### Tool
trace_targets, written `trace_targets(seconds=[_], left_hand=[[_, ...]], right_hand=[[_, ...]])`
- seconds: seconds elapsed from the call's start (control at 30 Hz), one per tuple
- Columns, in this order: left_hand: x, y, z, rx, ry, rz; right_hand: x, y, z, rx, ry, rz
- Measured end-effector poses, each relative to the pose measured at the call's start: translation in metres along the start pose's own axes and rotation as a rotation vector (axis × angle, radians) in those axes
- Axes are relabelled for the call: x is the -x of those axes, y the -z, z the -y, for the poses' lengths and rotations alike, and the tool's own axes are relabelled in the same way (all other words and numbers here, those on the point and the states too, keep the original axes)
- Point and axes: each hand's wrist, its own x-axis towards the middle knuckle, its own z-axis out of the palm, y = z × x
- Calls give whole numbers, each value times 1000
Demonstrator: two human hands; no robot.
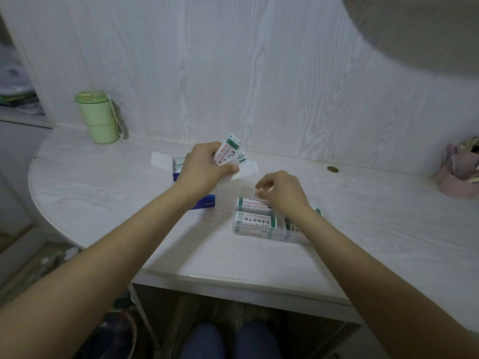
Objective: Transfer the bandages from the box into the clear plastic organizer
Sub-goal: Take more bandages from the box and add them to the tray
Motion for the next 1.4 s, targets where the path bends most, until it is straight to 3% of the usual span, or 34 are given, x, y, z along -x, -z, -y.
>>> trace_targets(seconds=[0.07, 0.13, 0.3, 0.5, 0.57, 0.8, 1.03, 1.3, 1.4], left_hand=[[-1, 0, 1, 37, 23, 8], [-2, -2, 0, 52, 36, 35], [0, -11, -9, 194, 37, 126], [1, -11, -4, 286, 137, 91], [-1, -9, -1, 339, 153, 64], [0, -6, 0, 406, 147, 56], [-2, -3, 2, 413, 149, 47], [-1, -5, 1, 401, 148, 104], [0, -6, 0, 458, 166, 162]], right_hand=[[2, 15, 6, -484, -21, 7], [5, 28, 12, -857, -53, 116], [8, 32, 17, -1000, -65, 89], [4, 30, -5, -1285, -200, 47], [4, 28, -13, -1212, -197, 16], [3, 8, -23, -533, -126, -11], [4, -5, -12, 20, 68, 36], [3, -7, -8, 208, 108, 35], [4, 6, -3, -174, 88, -31]])
